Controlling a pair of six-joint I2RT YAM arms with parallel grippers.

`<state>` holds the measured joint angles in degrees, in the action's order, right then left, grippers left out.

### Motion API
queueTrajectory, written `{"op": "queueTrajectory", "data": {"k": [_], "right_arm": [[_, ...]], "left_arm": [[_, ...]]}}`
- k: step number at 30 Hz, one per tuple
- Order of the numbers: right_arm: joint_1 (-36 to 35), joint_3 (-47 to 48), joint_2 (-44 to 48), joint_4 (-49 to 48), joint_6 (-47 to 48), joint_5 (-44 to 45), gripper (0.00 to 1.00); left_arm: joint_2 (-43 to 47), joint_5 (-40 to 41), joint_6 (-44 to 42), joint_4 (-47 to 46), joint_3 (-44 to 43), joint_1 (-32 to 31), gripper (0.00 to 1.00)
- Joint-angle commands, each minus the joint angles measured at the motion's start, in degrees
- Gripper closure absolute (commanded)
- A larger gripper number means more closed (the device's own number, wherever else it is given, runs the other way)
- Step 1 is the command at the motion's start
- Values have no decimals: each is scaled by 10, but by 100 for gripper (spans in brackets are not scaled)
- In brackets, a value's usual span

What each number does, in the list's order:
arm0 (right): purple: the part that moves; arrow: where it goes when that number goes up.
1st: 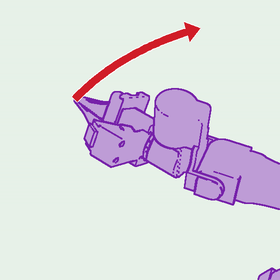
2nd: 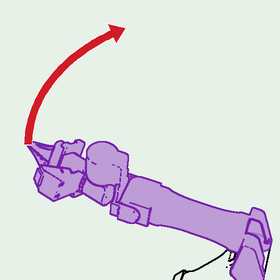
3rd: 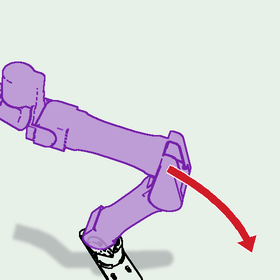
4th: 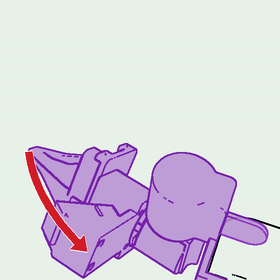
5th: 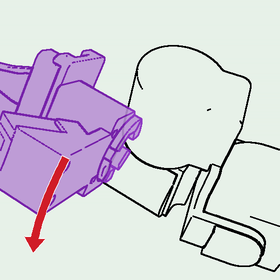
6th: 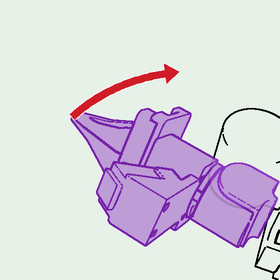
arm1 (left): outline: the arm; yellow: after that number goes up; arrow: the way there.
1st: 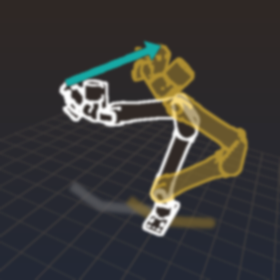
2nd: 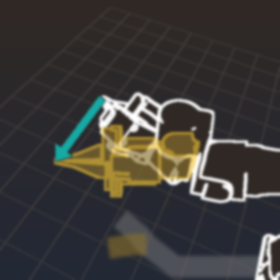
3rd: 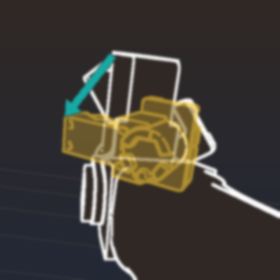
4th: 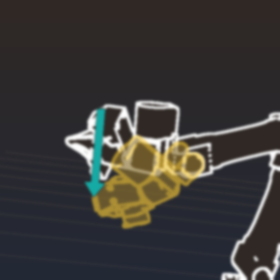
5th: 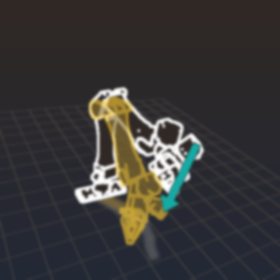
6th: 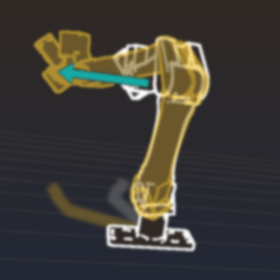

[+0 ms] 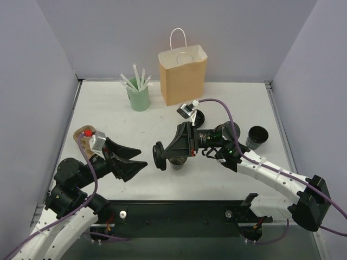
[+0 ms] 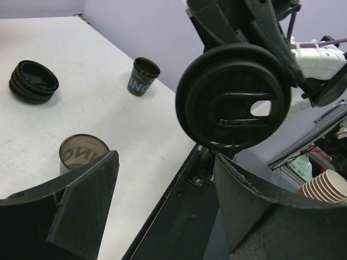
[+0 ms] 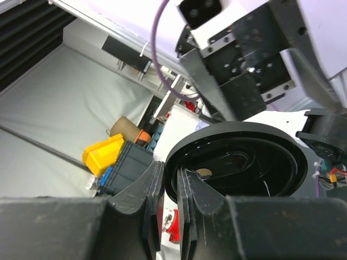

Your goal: Pack the takeout coffee

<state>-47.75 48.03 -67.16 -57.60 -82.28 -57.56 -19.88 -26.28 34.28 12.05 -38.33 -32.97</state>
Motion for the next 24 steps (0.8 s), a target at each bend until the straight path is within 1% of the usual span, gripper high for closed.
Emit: {"op": "queueTrajectory", "data": {"k": [1, 2, 4, 5, 7, 8, 10, 14, 17, 20, 24], "right_arm": [[-1, 19, 30, 42, 92, 13, 88], [-1, 23, 36, 116, 121, 34, 88], [-1, 37, 48, 172, 170, 49, 87], [0, 36, 51, 186, 172, 58, 87], [-1, 34, 55, 184, 171, 66, 87], [-1, 34, 54, 185, 171, 68, 87], [-1, 34, 48, 183, 166, 73, 87], [-1, 20, 33, 124, 134, 73, 87], [-1, 15, 28, 113, 126, 79, 87], [-1, 10, 23, 94, 120, 83, 87], [-2, 1, 11, 58, 100, 85, 87]], "left_arm": [[0, -53, 21, -67, -18, -3, 22], [2, -62, 25, -77, -18, -3, 23], [1, -71, 32, -92, -20, -3, 24], [-3, -71, 33, -92, -22, -3, 25], [-11, -82, 37, -99, -25, -3, 26], [-21, -88, 41, -112, -25, -3, 28], [-32, -104, 59, -140, -25, -3, 30], [-52, -112, 79, -185, -21, -3, 33], [-60, -118, 95, -209, -18, -3, 35], [-69, -117, 94, -203, -15, -3, 37], [-71, -114, 113, -232, 8, -3, 40]]}}
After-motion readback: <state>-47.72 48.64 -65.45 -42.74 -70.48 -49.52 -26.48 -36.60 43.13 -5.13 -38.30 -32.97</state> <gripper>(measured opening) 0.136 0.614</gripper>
